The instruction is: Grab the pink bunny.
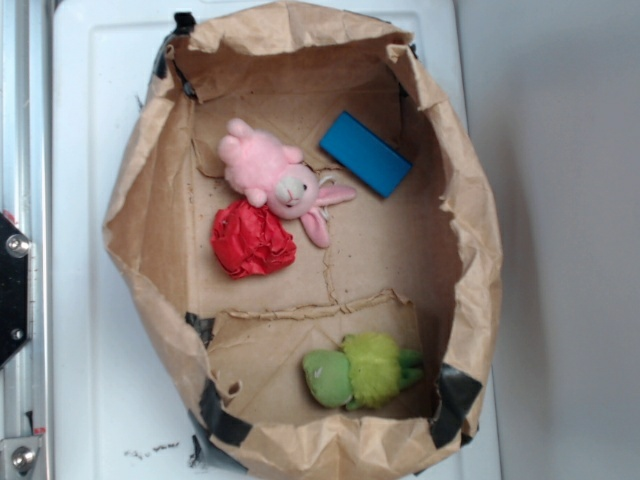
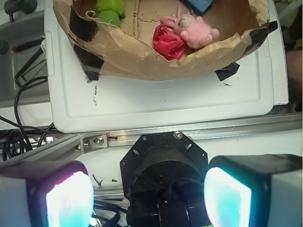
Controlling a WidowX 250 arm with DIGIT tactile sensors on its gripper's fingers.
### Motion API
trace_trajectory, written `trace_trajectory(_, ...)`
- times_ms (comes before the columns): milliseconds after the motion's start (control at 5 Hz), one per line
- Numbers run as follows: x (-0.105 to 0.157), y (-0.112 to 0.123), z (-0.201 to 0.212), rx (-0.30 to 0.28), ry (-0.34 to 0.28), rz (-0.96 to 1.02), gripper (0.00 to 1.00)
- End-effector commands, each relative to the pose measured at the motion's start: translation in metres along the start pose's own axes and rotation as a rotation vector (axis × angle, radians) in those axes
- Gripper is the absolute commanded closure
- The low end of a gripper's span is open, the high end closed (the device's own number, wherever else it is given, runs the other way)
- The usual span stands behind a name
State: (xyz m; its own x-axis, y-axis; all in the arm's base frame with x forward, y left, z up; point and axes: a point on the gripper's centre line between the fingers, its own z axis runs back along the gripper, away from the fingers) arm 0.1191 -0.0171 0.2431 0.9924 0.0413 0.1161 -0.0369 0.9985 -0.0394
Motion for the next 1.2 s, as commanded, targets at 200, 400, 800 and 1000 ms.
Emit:
trace_trajectory(200, 0.051, 0.038, -0.006, -0.010, -0.033, 0.050, 0.00)
trace_trajectory(400, 0.098, 0.062, -0.016, 0.054, -0.082, -0.041, 0.00)
trace_trajectory(800, 0.141, 0.086, -0.047, 0.020, -0.177, -0.332, 0.00)
trace_trajectory(1000, 0.146, 0.075, -0.075, 0.113, -0.239, -0.493, 0.00)
